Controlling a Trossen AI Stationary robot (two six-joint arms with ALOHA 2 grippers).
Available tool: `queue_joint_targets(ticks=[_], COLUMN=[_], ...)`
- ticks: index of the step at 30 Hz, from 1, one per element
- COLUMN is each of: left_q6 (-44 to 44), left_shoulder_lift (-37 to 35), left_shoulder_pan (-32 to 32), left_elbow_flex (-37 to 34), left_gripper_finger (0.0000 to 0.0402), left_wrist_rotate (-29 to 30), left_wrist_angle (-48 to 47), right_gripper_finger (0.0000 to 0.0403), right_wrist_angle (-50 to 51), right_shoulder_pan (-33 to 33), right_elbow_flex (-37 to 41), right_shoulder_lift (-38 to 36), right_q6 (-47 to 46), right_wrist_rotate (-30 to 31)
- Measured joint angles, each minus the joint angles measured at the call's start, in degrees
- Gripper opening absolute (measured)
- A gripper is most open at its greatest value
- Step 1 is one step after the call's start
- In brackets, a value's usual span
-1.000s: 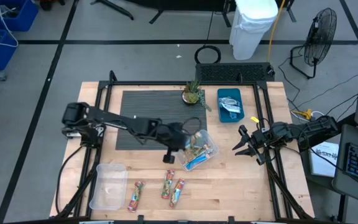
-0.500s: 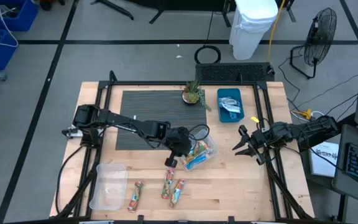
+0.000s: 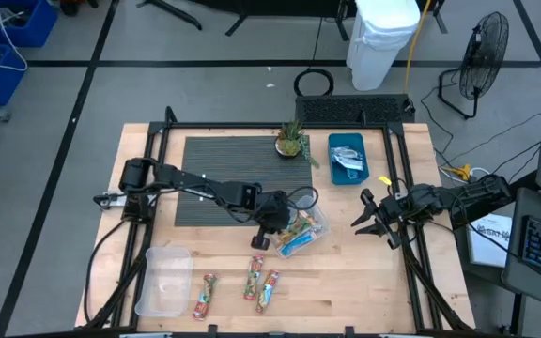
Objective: Pick and place Granola Bars by type
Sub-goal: Put the yellow granola bar into the top transparent bin, then put the right red granola bar into the bottom transparent bin
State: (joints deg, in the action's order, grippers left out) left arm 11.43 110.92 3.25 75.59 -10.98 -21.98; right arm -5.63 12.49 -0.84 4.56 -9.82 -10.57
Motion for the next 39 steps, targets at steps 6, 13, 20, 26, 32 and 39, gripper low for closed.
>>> queue_joint_targets(ticks=[6, 13, 20, 26, 32, 39], left_q6=[-2.2, -5.6, -3.9, -2.5, -4.2, -9.4], left_shoulder_lift=[0.5, 0.5, -1.2, -9.1, -21.1, -41.3], left_shoulder_pan=[0.0, 0.0, 0.0, 0.0, 0.0, 0.3], left_elbow_flex=[0.0, 0.0, 0.0, -0.1, -11.5, -34.5], left_gripper_finger=[0.0005, 0.0064, 0.0145, 0.0188, 0.0195, 0.0195], left_wrist_rotate=[1.0, 5.5, 5.5, 5.0, 5.0, 8.2], left_wrist_angle=[1.2, 2.1, 1.4, -2.0, 4.5, 22.1], right_gripper_finger=[0.0089, 0.0089, 0.0089, 0.0089, 0.0089, 0.0089], right_wrist_angle=[0.2, 0.0, 0.0, 0.0, 0.0, 0.0], right_shoulder_pan=[0.0, 0.0, 0.0, 0.0, 0.0, 0.0], right_elbow_flex=[0.0, 0.0, 0.0, 0.0, 0.0, 0.0], right_shoulder_lift=[0.0, 0.0, 0.0, 0.0, 0.0, 0.0], right_q6=[0.0, 0.0, 0.0, 0.0, 0.0, 0.0], right_wrist_rotate=[0.0, 0.0, 0.0, 0.0, 0.0, 0.0])
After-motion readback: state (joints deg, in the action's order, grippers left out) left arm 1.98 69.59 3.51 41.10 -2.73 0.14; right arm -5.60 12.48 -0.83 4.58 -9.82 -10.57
